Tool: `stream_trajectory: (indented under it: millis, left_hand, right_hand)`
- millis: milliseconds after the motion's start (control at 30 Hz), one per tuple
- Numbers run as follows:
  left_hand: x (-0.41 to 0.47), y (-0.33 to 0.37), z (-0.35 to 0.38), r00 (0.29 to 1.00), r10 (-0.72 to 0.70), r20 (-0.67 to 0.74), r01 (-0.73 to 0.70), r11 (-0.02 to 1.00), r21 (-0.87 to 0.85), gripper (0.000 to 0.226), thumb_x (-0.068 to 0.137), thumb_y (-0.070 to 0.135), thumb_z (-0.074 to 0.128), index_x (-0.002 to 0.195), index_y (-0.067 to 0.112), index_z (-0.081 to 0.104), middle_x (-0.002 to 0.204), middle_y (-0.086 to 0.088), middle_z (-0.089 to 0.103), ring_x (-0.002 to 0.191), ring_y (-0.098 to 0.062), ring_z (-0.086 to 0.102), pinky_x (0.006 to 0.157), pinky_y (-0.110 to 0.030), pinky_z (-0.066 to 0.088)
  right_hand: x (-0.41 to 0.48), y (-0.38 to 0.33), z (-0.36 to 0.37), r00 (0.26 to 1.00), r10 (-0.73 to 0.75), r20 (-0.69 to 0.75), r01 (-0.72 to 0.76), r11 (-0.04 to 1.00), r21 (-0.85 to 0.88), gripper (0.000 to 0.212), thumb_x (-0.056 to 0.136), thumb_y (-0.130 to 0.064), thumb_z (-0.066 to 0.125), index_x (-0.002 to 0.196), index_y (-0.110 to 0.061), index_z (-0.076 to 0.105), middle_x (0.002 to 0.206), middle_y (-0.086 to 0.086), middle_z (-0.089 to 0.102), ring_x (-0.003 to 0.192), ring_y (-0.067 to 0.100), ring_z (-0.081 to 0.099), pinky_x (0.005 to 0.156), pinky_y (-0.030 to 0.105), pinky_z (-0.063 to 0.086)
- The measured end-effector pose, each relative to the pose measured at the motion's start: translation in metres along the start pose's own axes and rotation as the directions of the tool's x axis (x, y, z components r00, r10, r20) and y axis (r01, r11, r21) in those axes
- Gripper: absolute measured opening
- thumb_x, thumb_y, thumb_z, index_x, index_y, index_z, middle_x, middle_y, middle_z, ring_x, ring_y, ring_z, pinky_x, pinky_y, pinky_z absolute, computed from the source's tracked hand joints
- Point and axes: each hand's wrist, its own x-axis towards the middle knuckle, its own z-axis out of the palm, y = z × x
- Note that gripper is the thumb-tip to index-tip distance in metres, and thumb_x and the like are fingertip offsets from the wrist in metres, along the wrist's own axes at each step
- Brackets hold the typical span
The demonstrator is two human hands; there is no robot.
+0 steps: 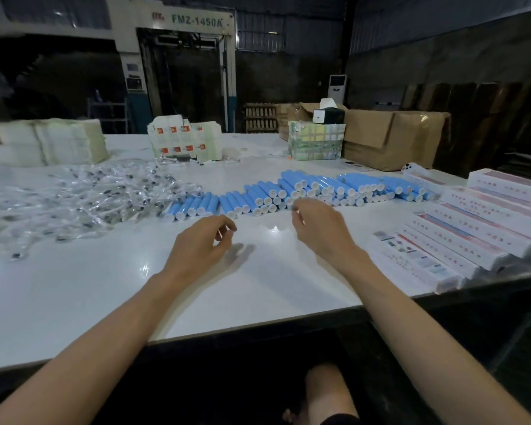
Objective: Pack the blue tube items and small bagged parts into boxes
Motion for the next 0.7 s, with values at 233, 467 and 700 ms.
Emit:
stream_trajectory:
  millis: [233, 467, 700]
  left_hand:
    - [0.006, -0.003, -0.013, 0.961, -0.243, -0.135, 0.255, 0.963, 0.085, 0.007, 0.100, 0.029, 0.061, 0.102, 0.032, 0.068, 0.085, 0.015, 0.069, 0.080, -0.012, 0.063, 0.071, -0.034, 0.046]
    - [-0.003, -0.030, -0.050, 0.854, -0.519, -0.031, 0.512, 0.831, 0.218, 0.019, 0.096, 0.024, 0.056, 0.106, 0.026, 0.073, 0.102, 0.003, 0.078, 0.097, -0.028, 0.069, 0.078, -0.038, 0.052]
    - [-0.038, -0.082, -0.120, 0.742, -0.653, -0.148, 0.613, 0.573, 0.543, 0.041, 0.099, 0.010, 0.056, 0.140, 0.011, 0.055, 0.142, -0.015, 0.057, 0.133, -0.037, 0.050, 0.102, -0.044, 0.045]
  right_hand:
    - [0.065, -0.117, 0.056, 0.991, -0.128, 0.036, 0.105, 0.918, 0.382, 0.026, 0.104, -0.025, 0.049, 0.089, -0.008, 0.062, 0.074, 0.008, 0.065, 0.074, 0.030, 0.061, 0.067, 0.045, 0.051]
    - [0.070, -0.167, 0.127, 0.994, -0.064, 0.089, -0.010, 0.753, 0.657, 0.025, 0.106, -0.028, 0.052, 0.089, -0.011, 0.061, 0.084, 0.005, 0.069, 0.085, 0.029, 0.064, 0.076, 0.045, 0.052]
    - [0.072, -0.154, 0.145, 0.992, -0.099, 0.079, 0.009, 0.677, 0.736, 0.027, 0.104, -0.026, 0.057, 0.080, -0.014, 0.059, 0.073, 0.003, 0.066, 0.072, 0.026, 0.065, 0.068, 0.041, 0.051]
